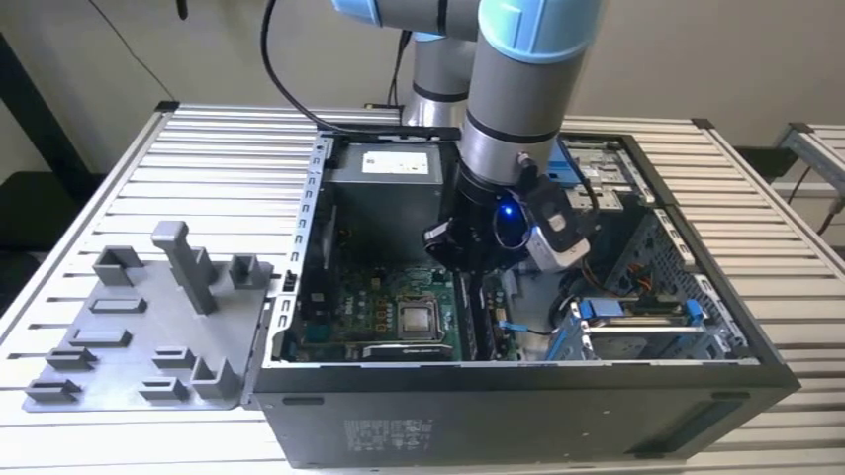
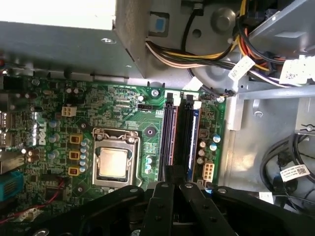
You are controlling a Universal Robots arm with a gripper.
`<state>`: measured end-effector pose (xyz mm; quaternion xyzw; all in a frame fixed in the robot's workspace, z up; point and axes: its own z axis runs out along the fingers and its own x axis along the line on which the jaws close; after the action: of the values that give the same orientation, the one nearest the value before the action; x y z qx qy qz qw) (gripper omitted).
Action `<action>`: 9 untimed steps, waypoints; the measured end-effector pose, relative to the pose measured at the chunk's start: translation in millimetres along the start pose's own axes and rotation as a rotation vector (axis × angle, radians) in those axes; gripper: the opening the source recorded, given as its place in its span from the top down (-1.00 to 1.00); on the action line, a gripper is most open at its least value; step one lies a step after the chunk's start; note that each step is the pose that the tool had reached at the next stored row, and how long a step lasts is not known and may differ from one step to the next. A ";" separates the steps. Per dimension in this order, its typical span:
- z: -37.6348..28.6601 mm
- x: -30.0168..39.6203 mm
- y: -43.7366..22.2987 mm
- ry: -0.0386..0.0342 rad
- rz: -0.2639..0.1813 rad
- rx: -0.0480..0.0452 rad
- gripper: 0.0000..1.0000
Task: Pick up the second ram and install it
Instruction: 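Press down the second ram until it locks into place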
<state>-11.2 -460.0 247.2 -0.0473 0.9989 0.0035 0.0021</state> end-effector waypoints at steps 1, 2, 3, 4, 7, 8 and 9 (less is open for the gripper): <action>0.2 0.0 0.0 0.0001 -0.019 -0.0001 0.79; 0.4 0.0 0.0 0.0002 -0.038 -0.0003 0.79; 0.7 0.0 0.0 0.0003 -0.056 -0.0004 0.79; 1.0 0.0 0.0 0.0004 -0.074 -0.0005 0.79; 2.3 0.0 0.0 0.0008 -0.128 -0.0008 0.79; 2.8 0.0 0.0 0.0009 -0.146 -0.0009 0.79; 3.4 0.0 0.0 0.0010 -0.165 -0.0009 0.79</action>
<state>-11.2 -460.0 243.8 -0.1296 0.9916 0.0037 0.0018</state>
